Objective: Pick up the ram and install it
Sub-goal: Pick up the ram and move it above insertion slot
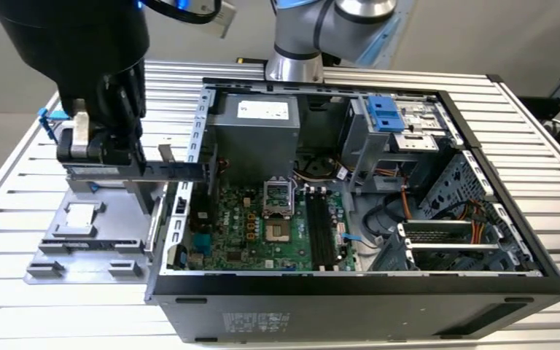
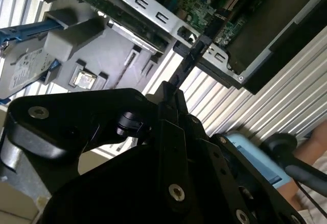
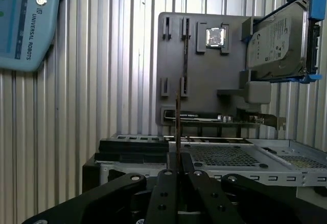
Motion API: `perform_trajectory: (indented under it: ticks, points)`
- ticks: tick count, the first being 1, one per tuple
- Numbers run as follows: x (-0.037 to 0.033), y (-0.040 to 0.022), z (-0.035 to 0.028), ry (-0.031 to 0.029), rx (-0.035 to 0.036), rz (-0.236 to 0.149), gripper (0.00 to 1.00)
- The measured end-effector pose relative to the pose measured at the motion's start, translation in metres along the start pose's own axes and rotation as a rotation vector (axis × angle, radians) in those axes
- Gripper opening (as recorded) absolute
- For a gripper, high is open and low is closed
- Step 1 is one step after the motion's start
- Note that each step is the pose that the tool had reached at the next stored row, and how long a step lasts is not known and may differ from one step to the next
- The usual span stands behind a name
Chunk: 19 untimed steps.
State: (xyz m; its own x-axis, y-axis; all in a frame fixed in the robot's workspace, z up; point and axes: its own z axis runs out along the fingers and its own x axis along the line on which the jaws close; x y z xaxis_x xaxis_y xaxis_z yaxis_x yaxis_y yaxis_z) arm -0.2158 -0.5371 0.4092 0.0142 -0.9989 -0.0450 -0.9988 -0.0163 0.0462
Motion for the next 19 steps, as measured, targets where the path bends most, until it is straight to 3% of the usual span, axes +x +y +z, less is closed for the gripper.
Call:
perform_trajectory:
  ticks: [19]
  points:
    - [-0.0021, -0.0823, -0.0036, 0.0, 0.0, 0.0, 0.0]
